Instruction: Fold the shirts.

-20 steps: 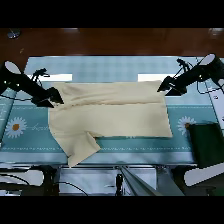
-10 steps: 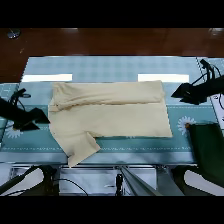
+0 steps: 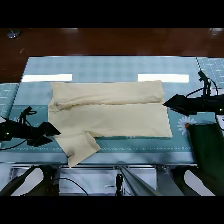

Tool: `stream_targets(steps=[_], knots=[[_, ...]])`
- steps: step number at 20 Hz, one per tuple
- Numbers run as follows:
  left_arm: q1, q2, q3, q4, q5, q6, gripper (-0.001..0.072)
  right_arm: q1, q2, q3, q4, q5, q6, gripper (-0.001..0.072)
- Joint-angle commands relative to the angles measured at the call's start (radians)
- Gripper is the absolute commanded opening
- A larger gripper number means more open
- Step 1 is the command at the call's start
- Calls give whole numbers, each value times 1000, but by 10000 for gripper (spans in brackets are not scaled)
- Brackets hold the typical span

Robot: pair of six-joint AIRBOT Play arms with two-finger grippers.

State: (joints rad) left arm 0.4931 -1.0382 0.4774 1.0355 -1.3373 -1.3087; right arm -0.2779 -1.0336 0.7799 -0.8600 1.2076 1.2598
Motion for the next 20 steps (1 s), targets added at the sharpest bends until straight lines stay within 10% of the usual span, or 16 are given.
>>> stream_targets(steps=[1,12,13,14,20], knots=[[3,4,-62,-42,58,43,701,0,11,-11,17,-1,-8,625],[-164,4,-107,-150,179,66,692,-132,11,-7,35,-115,53,624],[-198,3,-107,-150,179,67,539,-184,11,-7,27,-88,52,624],[-220,5,-104,-146,174,80,16,-225,11,-7,-8,-51,52,624],[-238,47,-39,-154,136,100,27,-265,11,-129,-239,173,88,623]])
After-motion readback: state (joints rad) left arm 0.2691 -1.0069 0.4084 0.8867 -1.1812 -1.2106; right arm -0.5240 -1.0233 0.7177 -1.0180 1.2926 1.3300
